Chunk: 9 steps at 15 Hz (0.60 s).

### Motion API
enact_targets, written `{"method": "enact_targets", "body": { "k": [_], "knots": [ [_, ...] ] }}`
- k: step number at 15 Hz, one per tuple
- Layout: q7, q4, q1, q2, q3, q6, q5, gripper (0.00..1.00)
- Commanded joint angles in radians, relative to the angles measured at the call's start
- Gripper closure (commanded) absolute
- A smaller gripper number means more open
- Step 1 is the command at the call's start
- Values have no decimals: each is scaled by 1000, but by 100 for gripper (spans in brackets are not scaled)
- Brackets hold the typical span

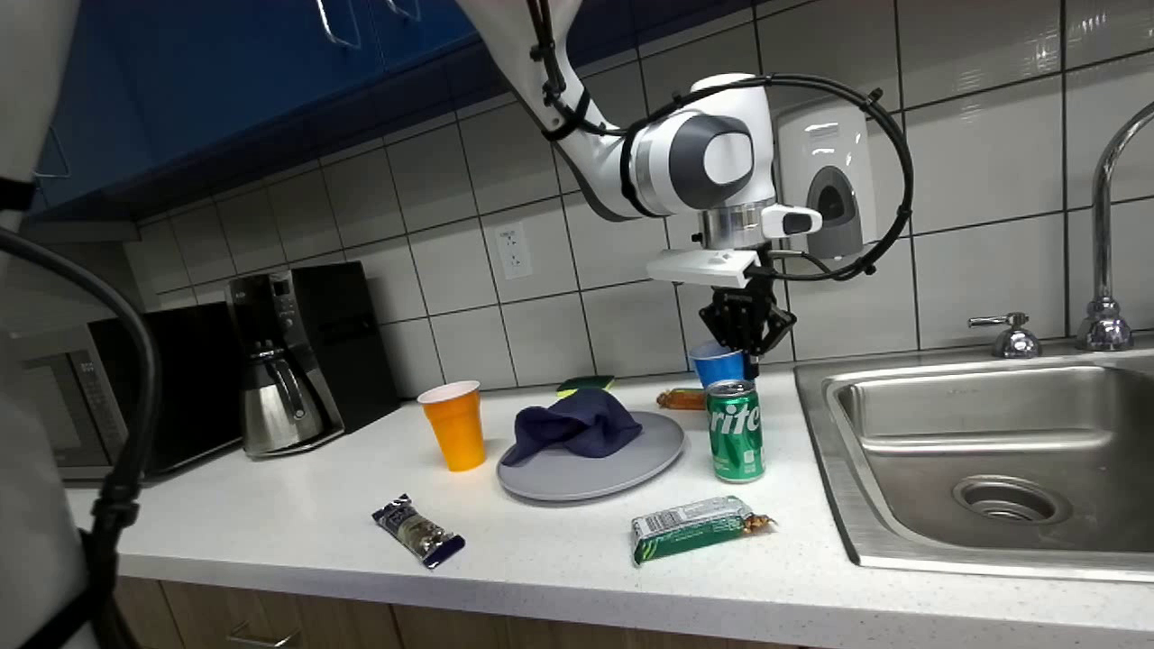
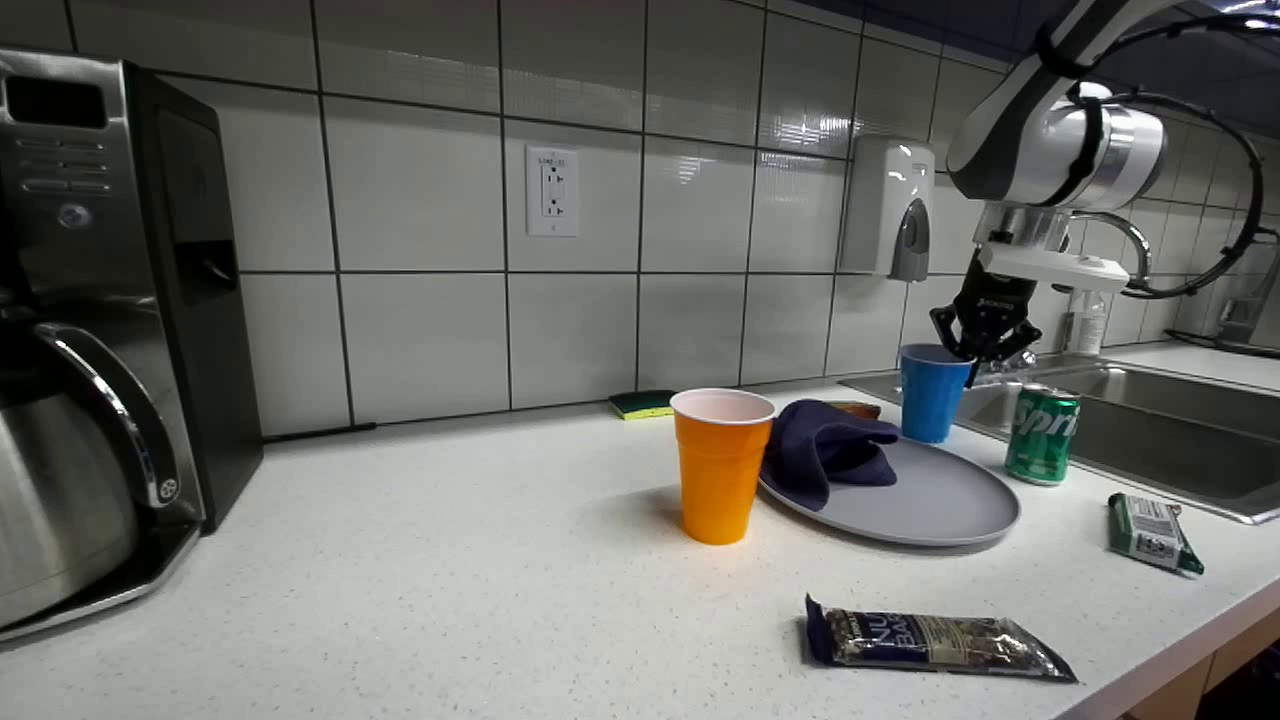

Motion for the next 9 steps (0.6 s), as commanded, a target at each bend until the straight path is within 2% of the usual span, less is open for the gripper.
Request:
{"method": "enact_targets", "body": {
  "k": [1, 3, 9],
  "knots": [
    [39, 27, -10, -28, 0, -86, -15, 70],
    [44, 38, -10, -29, -1, -106, -17, 62],
    [56, 58, -7, -31, -5, -142, -21, 18]
  ]
}}
